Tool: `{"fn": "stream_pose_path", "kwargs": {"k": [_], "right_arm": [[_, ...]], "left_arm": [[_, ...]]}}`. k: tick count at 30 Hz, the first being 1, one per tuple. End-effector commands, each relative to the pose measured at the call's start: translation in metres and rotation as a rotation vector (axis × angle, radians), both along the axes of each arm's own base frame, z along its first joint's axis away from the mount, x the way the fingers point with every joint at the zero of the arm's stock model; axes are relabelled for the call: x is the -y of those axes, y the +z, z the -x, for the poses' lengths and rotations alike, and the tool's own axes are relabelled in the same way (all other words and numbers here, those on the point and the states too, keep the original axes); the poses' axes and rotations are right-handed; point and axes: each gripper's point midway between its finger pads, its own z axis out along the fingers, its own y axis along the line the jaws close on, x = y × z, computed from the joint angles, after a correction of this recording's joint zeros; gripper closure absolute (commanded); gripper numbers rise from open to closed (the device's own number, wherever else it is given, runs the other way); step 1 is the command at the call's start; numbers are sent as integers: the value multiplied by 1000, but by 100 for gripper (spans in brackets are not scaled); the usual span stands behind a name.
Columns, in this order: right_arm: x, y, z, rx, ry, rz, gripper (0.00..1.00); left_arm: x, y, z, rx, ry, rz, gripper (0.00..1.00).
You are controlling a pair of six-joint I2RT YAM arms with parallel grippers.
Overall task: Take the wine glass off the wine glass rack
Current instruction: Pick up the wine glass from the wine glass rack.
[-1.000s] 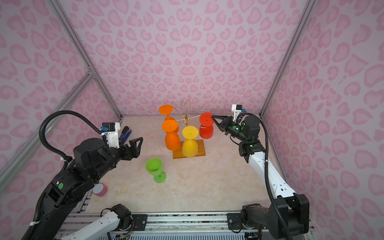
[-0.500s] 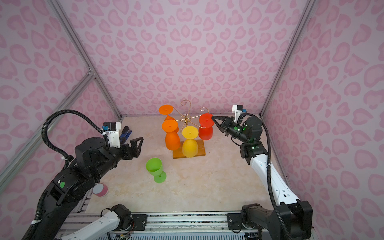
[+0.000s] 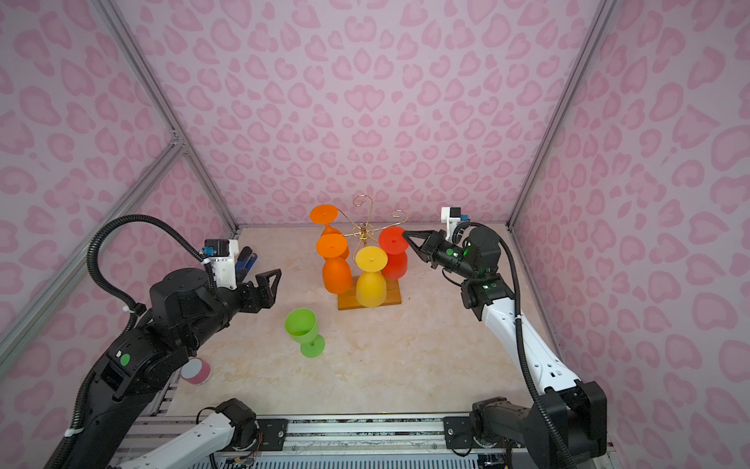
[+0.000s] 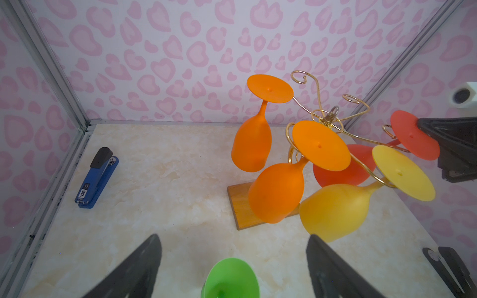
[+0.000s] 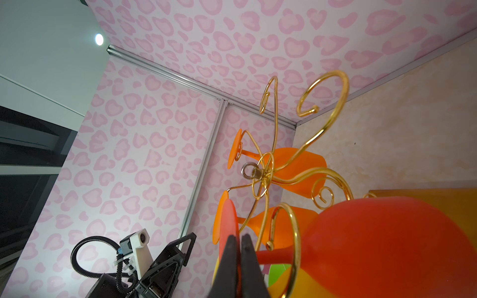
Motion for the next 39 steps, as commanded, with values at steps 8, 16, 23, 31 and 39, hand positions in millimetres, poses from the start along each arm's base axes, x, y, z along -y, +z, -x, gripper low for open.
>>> {"fn": "stream_pose_path", "kwargs": {"k": [8,16,23,31,39], "right_arm": [[-5,3,-16,34,-18,1,100],[-6,9,-29,45,-25,-10,100],[-3,13,-39,55,-43,-7,100],[12,15,-51,59,-82,-15,100],[40,17,-57,87,-143,-16,100]], "left_arm": [[-1,2,0,15,3,5,10],[-3,-1,0,11,6,4,10],[-4,-2,1,8,7,2,10],[-3,-3,1,4,3,1,10],[3,-9,-4,-11,-7,18,10]]}}
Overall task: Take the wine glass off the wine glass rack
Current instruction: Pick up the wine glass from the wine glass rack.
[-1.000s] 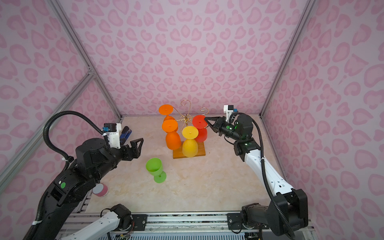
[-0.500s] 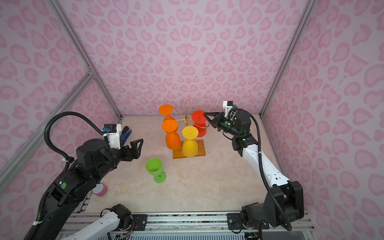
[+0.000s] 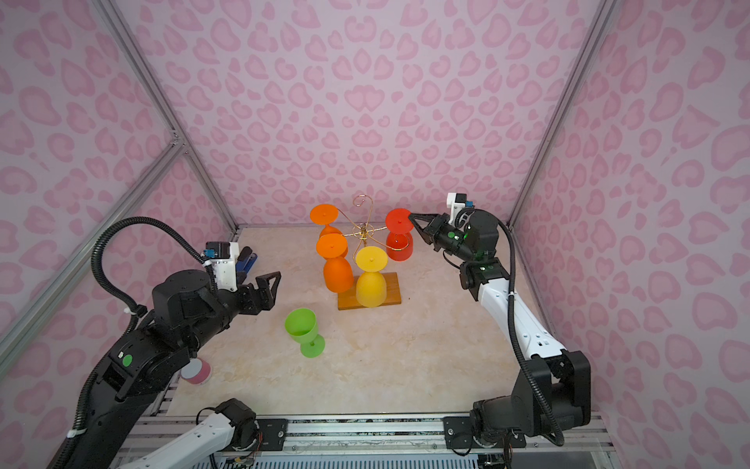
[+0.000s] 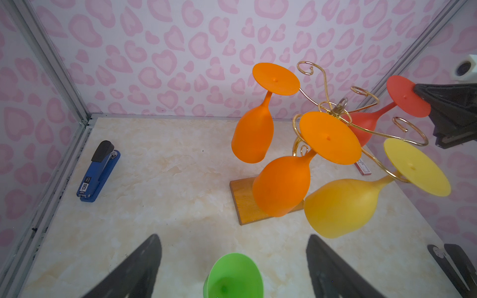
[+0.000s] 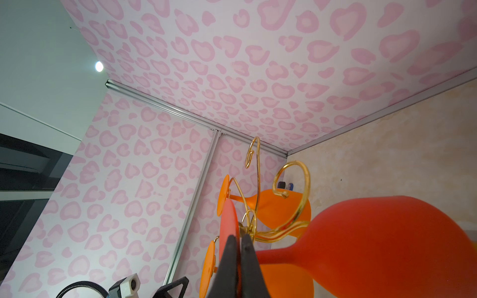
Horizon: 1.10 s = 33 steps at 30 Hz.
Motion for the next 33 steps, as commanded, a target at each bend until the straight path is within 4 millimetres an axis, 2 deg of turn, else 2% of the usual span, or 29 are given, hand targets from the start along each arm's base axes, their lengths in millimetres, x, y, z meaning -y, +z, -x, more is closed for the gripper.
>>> {"fn": "stream_pose_path", "kwargs": {"k": [1,6,10,23,27,33], "right_arm": [[10,8,-2,56,-18,-9,100],[28,8,-7,59,-53,-26,100],[41,11,-4,66,-82,-32,100],[105,33,28,106,-248,32,100],[119,49,44,142,-299,51,100],[136,86,76,240,-408,123,100]], "left_arm": [[4,4,-2,16,-12,31,10],[5,-2,2,0,-21,37,10],[5,-2,3,1,-25,36,10],[12,3,2,10,-61,46,11],[18,6,2,35,-96,64,11],[35,30,5,122,-190,121,11]]}}
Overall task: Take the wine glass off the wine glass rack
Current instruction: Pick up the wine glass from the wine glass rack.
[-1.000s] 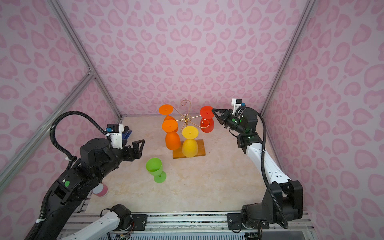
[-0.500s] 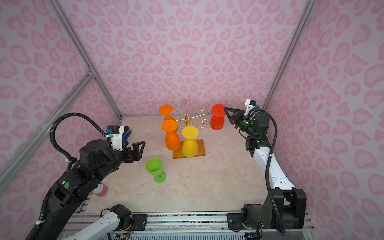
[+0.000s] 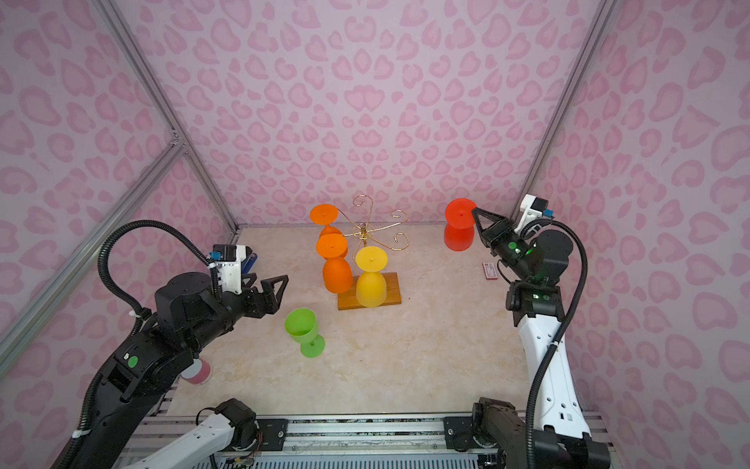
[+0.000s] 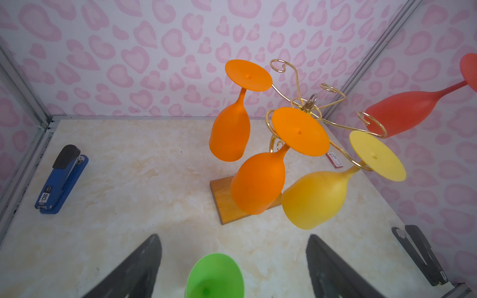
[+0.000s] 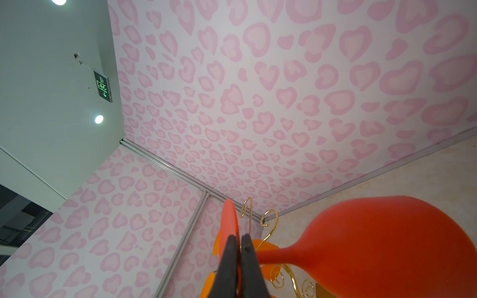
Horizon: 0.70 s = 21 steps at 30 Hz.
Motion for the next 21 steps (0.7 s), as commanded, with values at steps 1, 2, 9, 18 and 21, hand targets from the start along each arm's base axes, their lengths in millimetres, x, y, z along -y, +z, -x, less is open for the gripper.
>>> {"fn": "stream_pose_path", "kwargs": {"k": [1,2,9,18,21], "right_arm": [[5,17,14,65,-52,50,100],[3,25,20,94,-45,44,100],[-18,94,68,383,136,-112,100],[-47,155,140,661,411,-201,100],[-63,162,151,703,501,-227,100]], "left_arm": [[19,30,1,105,-97,75,10],[24,36,2,122,-129,92,11],[80,73,12,242,-440,217,11],[130,104,29,356,-796,298,11],[138,117,30,416,-863,327,11]]}}
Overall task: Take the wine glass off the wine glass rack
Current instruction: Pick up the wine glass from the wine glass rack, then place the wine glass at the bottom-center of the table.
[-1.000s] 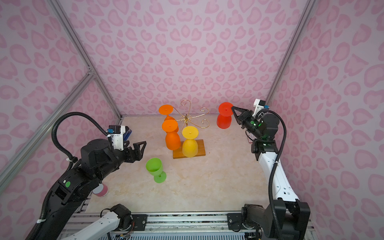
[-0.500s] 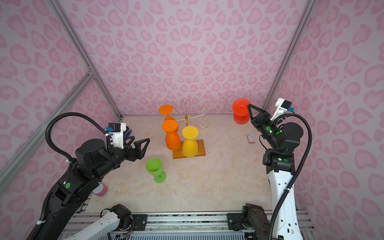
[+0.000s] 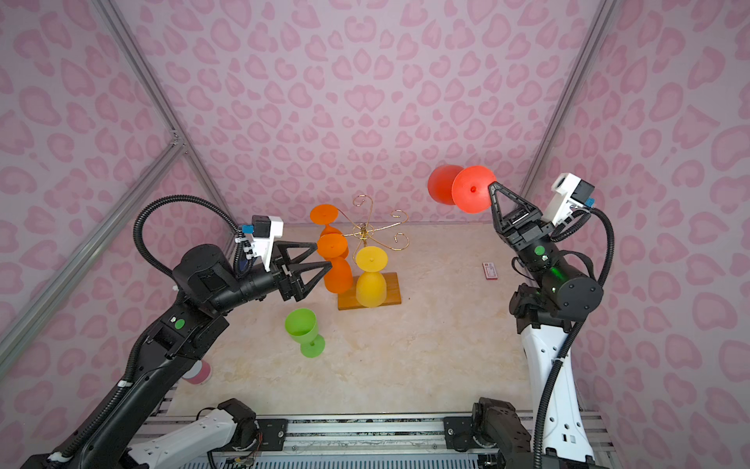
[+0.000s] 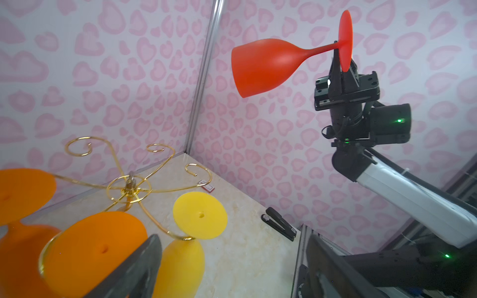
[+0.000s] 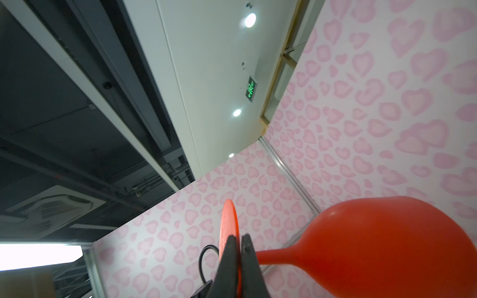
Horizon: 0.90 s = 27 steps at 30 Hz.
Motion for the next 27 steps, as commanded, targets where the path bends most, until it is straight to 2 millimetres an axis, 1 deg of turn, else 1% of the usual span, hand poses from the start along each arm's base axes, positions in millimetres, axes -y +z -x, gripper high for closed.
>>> {"fn": "stream_pose_path", "kwargs": {"k": [1,2,5,7,10,11,12,16,19,23,27], "right_arm": [[-19,14,36,137,133,-8,100],[-25,14,38,147,165,-13,100],[-42,11,42,171,261,-27,100],[-47,9,43,178,306,-45,100],[-50,5,41,175,360,-72,100],[-51,3,40,171,372,-80,100],[-51,2,38,167,385,-91,100],[-54,-3,36,153,413,-104,100],[-54,-4,37,152,416,-101,100],[-58,-7,36,137,434,-105,100],[-66,-15,32,113,454,-113,100]], "left_arm": [[11,41,21,168,-162,95,11],[14,46,21,197,-192,111,11],[23,54,21,224,-293,140,11],[27,59,15,269,-308,160,11],[26,70,6,413,-296,207,11],[29,65,17,309,-404,213,11],[31,65,16,271,-429,222,11],[34,65,9,280,-442,244,11],[36,67,2,280,-445,257,11],[41,66,-11,270,-443,268,11],[45,63,-22,254,-450,279,12]]}}
